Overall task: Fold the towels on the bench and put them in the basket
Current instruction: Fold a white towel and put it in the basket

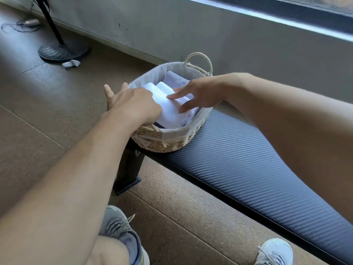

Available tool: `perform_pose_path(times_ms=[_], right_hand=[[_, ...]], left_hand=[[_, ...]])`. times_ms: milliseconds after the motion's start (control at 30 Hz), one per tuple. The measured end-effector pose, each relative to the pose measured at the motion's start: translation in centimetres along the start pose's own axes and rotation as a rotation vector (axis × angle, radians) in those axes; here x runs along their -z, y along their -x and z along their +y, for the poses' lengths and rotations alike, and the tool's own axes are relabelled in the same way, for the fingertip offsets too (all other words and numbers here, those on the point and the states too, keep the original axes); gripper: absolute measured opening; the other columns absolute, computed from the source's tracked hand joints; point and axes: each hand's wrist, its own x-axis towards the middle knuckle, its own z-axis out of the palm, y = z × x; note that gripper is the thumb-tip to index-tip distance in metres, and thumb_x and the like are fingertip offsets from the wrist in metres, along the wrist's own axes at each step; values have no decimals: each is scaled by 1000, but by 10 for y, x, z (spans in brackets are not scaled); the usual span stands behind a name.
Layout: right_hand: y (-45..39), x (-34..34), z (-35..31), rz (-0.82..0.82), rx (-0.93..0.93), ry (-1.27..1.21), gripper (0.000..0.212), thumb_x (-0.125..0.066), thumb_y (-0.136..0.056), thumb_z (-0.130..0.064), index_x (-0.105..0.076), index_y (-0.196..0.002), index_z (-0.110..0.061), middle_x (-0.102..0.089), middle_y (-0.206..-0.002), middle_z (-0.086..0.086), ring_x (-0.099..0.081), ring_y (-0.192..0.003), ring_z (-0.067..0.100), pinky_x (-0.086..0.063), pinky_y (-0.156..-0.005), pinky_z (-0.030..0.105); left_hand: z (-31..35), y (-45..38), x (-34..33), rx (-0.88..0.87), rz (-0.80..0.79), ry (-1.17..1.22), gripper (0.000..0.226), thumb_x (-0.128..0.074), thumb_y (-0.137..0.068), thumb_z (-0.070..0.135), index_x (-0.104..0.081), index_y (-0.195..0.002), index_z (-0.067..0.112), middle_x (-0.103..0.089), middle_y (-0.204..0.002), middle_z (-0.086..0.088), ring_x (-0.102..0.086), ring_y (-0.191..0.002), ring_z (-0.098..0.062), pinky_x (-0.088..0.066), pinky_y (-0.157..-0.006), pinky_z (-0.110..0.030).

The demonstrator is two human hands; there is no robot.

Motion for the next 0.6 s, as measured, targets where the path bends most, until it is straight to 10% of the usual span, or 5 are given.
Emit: perform_pose_path(times_ms=[100,167,600], right_hand=[[4,-6,-1,30,-43,-3,54,-58,-98,-50,-38,-147,-57,-51,-86,-16,-53,-93,16,-37,-86,28],[1,-17,-6,66,-39,0,53,-58,-99,-46,-39,-147,-54,-42,-76,-13,-48,-84,17,-33,-79,27],[50,-2,13,387,-77,-180,38,-62,-98,-40,-62,-136,-34,-65,-135,-9,-59,-123,18,-43,-102,28]], left_hand=[[0,-2,-1,21,-11,-11,40,-42,-86,23,-60,-123,24,-57,-140,-9,-33,-145,-29,1,-121,-62],[2,-4,-1,39,-23,-30,44,-43,-87,25,-59,-127,26,-59,-136,-9,-44,-137,-33,-2,-121,-62],[32,16,10,-65,179,189,55,-51,-87,22,-53,-142,19,-45,-154,-11,-16,-154,-29,-2,-125,-50]])
